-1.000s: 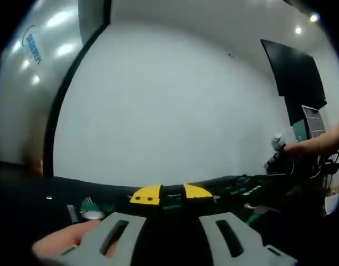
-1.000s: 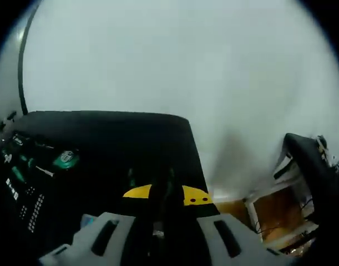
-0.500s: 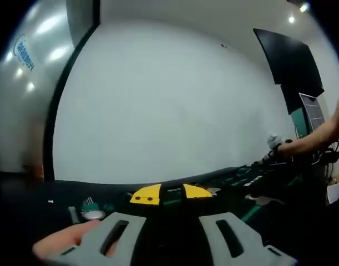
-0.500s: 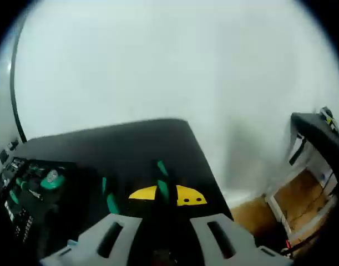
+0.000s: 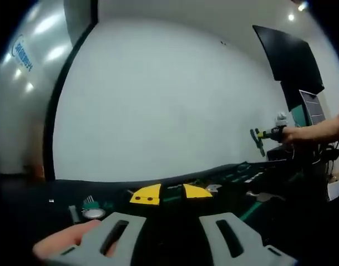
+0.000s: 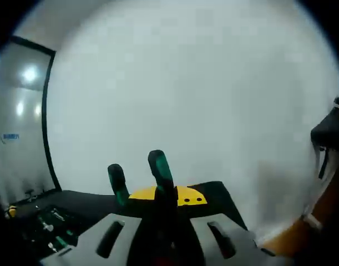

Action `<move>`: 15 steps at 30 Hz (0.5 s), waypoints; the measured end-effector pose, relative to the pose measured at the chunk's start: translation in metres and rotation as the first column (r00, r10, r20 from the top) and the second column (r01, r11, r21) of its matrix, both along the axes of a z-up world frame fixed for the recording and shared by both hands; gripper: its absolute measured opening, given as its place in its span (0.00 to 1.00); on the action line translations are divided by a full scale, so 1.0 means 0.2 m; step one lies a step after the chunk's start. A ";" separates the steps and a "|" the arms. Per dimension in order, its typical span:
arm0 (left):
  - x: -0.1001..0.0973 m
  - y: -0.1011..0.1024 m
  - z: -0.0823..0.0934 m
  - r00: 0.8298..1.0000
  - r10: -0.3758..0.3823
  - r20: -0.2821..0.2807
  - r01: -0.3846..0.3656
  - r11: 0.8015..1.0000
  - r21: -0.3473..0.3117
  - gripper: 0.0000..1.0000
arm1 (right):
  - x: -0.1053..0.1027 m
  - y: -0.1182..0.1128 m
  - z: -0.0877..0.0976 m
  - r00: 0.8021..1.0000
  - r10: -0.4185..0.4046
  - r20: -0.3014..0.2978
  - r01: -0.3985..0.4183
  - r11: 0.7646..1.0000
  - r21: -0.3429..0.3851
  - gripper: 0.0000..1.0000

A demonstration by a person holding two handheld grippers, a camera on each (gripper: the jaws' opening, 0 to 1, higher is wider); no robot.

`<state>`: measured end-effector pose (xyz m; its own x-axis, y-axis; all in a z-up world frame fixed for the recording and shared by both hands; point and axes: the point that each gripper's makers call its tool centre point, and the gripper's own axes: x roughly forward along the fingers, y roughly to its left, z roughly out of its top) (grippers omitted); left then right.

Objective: Pick up the tools and put them into their designated positions in the toolbox.

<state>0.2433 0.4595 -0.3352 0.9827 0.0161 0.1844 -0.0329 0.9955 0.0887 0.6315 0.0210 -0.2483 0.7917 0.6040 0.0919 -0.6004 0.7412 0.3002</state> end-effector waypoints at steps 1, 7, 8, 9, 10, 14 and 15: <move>0.00 0.00 0.00 1.000 -0.002 -0.003 0.002 1.000 0.000 0.11 | -0.06 0.02 0.06 1.000 0.030 0.007 -0.031 0.999 0.035 0.08; 0.00 0.00 -0.01 1.000 -0.003 -0.010 0.003 1.000 0.005 0.11 | -0.41 0.13 0.26 0.983 0.162 0.082 -0.169 0.981 0.094 0.08; 0.00 -0.01 -0.01 1.000 -0.004 -0.013 0.004 1.000 0.006 0.11 | -0.48 0.15 0.26 0.978 0.189 0.089 -0.197 0.976 0.091 0.08; 0.00 -0.01 -0.01 1.000 -0.002 -0.014 0.002 1.000 0.008 0.11 | -0.53 0.17 0.27 0.972 0.211 0.103 -0.219 0.972 0.079 0.07; 0.00 -0.01 -0.01 1.000 0.001 -0.012 -0.001 1.000 0.015 0.11 | -0.61 0.21 0.26 0.962 0.245 0.123 -0.252 0.966 0.049 0.07; 0.01 -0.01 -0.01 1.000 0.005 -0.012 -0.005 1.000 0.030 0.11 | -0.84 0.29 0.24 0.933 0.328 0.146 -0.328 0.944 -0.023 0.07; 0.01 -0.01 -0.01 1.000 0.006 -0.012 -0.006 1.000 0.030 0.11 | -0.88 0.30 0.24 0.927 0.344 0.147 -0.344 0.939 -0.030 0.07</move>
